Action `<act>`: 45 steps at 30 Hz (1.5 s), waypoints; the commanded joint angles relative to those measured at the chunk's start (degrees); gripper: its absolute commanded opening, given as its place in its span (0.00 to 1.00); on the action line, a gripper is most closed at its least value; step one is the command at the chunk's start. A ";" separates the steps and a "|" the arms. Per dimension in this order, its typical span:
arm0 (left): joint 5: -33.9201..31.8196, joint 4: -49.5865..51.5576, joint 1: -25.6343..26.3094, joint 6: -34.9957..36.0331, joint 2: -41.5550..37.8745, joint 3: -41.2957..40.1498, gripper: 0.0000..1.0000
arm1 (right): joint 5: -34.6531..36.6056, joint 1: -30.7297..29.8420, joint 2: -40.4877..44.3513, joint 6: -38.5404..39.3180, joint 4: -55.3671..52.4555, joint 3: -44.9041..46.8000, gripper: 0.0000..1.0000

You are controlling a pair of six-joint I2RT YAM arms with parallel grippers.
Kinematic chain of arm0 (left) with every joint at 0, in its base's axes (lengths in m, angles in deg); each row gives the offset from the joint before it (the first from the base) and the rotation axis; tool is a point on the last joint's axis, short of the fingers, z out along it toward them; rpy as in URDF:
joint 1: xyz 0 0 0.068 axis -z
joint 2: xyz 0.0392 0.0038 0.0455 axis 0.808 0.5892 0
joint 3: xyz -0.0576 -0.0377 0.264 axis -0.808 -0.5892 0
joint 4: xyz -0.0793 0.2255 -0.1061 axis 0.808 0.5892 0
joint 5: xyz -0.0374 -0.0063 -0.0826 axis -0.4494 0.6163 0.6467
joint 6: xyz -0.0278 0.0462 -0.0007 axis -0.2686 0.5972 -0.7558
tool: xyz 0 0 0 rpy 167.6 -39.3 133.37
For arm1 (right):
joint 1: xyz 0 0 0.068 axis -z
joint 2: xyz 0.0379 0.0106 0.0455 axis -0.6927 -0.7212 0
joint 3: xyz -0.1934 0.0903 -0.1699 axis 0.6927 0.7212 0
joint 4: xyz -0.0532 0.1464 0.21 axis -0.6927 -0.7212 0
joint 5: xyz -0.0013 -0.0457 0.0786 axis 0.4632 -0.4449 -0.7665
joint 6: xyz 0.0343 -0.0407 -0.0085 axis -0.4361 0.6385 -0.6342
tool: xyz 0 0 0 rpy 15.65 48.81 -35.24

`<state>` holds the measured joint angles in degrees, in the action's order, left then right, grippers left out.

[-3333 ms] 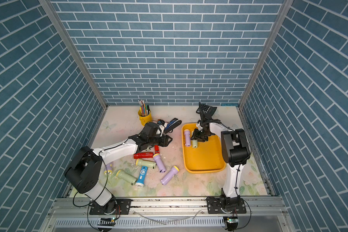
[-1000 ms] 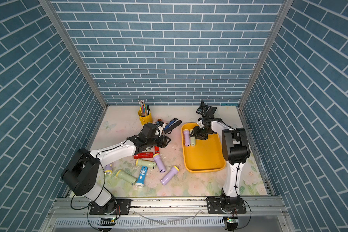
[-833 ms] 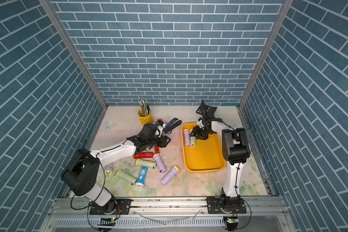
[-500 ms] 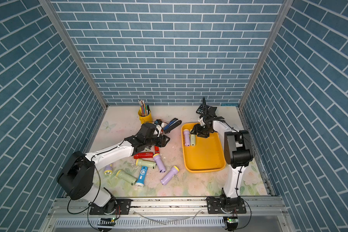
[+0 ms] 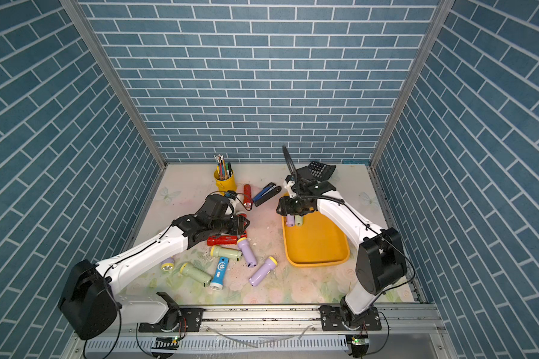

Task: Put the flashlights into the storage boxes
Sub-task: Pick up the flashlight from the center of the board.

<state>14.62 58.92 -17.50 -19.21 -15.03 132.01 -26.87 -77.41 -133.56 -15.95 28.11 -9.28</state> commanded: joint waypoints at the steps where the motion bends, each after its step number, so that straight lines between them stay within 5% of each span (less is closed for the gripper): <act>1: 0.73 5.13 0.12 -2.66 -3.74 -3.44 0.57 | 3.11 -4.19 1.48 -8.53 -4.67 2.62 0.60; 6: 4.54 9.59 6.05 -0.02 -7.97 -5.06 0.52 | 1.64 -6.96 8.42 -17.84 2.50 11.66 0.60; 12: 0.56 20.71 16.31 -2.12 -6.35 -3.71 0.52 | 8.01 -6.27 16.12 -16.93 1.73 18.73 0.60; 21: -1.81 19.43 28.31 -4.54 4.39 -1.62 0.52 | 12.40 -5.49 23.16 -16.47 -3.11 23.44 0.61; 45: -4.24 18.55 31.19 -2.70 19.64 4.16 0.50 | 13.36 -4.14 27.99 -16.55 -4.31 25.77 0.62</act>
<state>11.34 77.54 13.32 -21.81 3.79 136.29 -14.35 -81.84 -106.67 -30.52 25.31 15.61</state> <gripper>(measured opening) 0.498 0.615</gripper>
